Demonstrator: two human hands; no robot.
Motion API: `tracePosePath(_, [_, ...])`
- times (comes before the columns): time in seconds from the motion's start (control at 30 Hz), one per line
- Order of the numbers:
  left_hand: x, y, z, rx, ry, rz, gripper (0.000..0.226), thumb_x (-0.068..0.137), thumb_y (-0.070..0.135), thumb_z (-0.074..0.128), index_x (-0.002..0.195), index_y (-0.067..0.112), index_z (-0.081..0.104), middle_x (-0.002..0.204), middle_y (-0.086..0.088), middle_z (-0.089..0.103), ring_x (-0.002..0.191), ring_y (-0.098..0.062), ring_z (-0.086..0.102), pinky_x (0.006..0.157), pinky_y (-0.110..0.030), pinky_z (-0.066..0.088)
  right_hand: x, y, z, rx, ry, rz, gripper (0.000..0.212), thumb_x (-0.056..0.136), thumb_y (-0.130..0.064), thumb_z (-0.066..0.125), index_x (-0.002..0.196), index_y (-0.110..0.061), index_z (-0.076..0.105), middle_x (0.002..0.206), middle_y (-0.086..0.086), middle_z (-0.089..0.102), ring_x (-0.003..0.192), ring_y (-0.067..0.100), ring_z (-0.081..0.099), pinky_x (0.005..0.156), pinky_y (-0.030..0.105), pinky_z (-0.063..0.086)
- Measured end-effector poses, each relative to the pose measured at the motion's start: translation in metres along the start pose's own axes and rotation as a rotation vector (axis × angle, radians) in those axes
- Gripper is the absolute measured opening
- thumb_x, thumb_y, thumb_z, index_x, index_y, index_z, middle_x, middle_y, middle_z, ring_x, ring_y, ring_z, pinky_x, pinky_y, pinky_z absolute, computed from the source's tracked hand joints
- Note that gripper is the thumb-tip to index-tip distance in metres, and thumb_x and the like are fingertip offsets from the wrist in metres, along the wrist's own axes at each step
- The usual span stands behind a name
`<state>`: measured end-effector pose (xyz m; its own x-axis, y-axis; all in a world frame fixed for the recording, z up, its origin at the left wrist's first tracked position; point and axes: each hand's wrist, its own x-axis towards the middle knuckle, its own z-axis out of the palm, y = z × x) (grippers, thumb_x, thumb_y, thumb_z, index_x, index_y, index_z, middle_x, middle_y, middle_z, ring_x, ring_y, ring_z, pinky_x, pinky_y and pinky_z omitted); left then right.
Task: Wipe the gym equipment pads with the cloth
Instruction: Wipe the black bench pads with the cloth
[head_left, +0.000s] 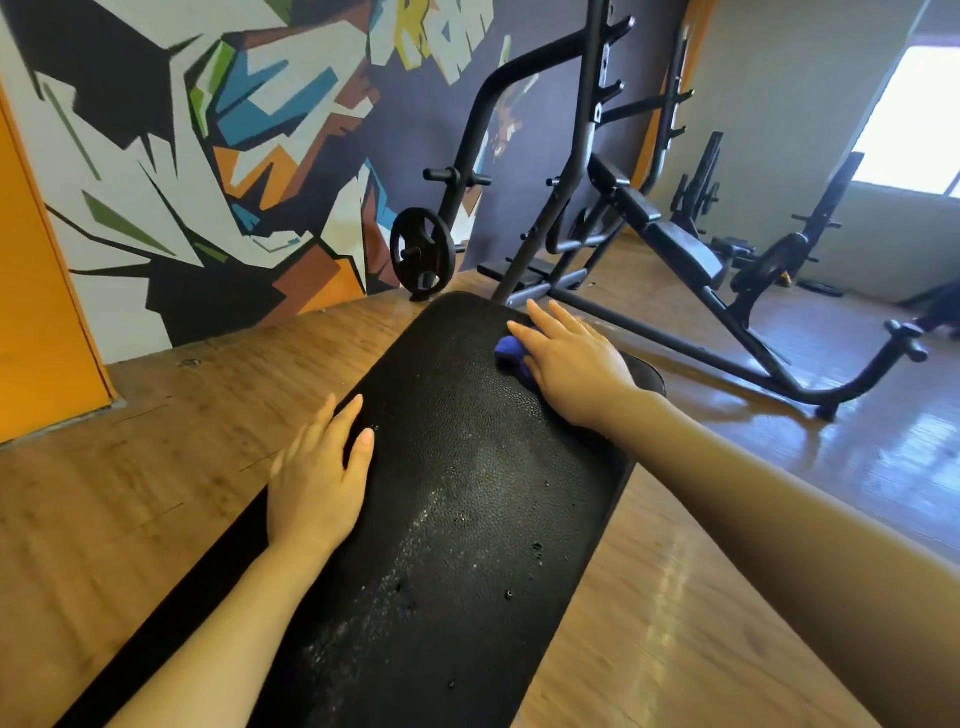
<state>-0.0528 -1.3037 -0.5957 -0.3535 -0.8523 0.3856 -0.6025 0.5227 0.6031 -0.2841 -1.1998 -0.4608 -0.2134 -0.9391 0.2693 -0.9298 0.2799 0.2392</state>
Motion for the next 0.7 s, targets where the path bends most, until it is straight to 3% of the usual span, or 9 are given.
tracePosePath(0.1, [0.000,0.000,0.000,0.005,-0.008,0.010,0.050,0.100,0.046,0.035,0.148,0.034,0.035,0.158,0.003,0.026,0.143,-0.019,0.028,0.114,-0.044,0.023,-0.039,0.010,0.003,-0.001,-0.030,-0.055,0.051,0.102,-0.022,0.038,0.151,-0.020,0.024,0.160,0.004,0.013,0.148,0.026,0.009,0.120,0.038,0.015])
tracePosePath(0.2, [0.001,0.000,0.002,0.034,0.004,0.055,0.049,0.101,0.042,0.036,0.149,0.033,0.033,0.160,0.001,0.021,0.146,-0.020,0.022,0.115,-0.044,0.020,-0.080,0.022,0.007,-0.013,0.024,-0.095,0.049,0.098,-0.019,0.048,0.146,-0.014,0.038,0.155,0.010,0.028,0.143,0.033,0.024,0.116,0.043,0.024])
tracePosePath(0.3, [0.001,0.009,0.005,0.085,0.039,0.237,0.048,0.101,0.030,0.041,0.149,0.031,0.035,0.160,-0.001,0.020,0.148,-0.018,0.015,0.117,-0.041,0.016,-0.071,0.023,0.003,-0.013,-0.011,-0.065,0.049,0.103,-0.030,0.036,0.150,-0.023,0.027,0.159,0.004,0.016,0.147,0.028,0.013,0.118,0.040,0.014])
tracePosePath(0.4, [0.003,0.024,0.010,0.092,-0.020,0.364,0.046,0.102,0.034,0.038,0.148,0.033,0.034,0.159,0.001,0.024,0.147,-0.016,0.016,0.118,-0.038,0.014,-0.044,0.018,0.001,-0.030,0.005,-0.048,0.049,0.104,-0.034,0.030,0.152,-0.026,0.021,0.161,0.003,0.012,0.148,0.025,0.007,0.118,0.037,0.009])
tracePosePath(0.53, [0.002,0.024,0.013,0.038,-0.027,0.382,0.055,0.096,0.049,0.018,0.145,0.035,0.038,0.156,0.005,0.028,0.145,-0.009,0.015,0.117,-0.032,0.012,-0.019,0.012,-0.001,0.010,-0.002,0.007,0.049,0.104,-0.030,0.030,0.152,-0.025,0.021,0.161,0.004,0.010,0.148,0.025,0.004,0.118,0.038,0.010])
tracePosePath(0.7, [0.003,0.023,0.015,0.005,-0.019,0.377,0.042,0.102,0.033,0.039,0.144,0.036,0.038,0.156,0.007,0.028,0.144,-0.007,0.014,0.117,-0.032,0.011,-0.064,0.016,0.000,-0.013,-0.034,-0.049,0.054,0.103,-0.028,0.036,0.153,-0.028,0.014,0.161,0.000,0.003,0.148,0.023,-0.001,0.119,0.037,0.008])
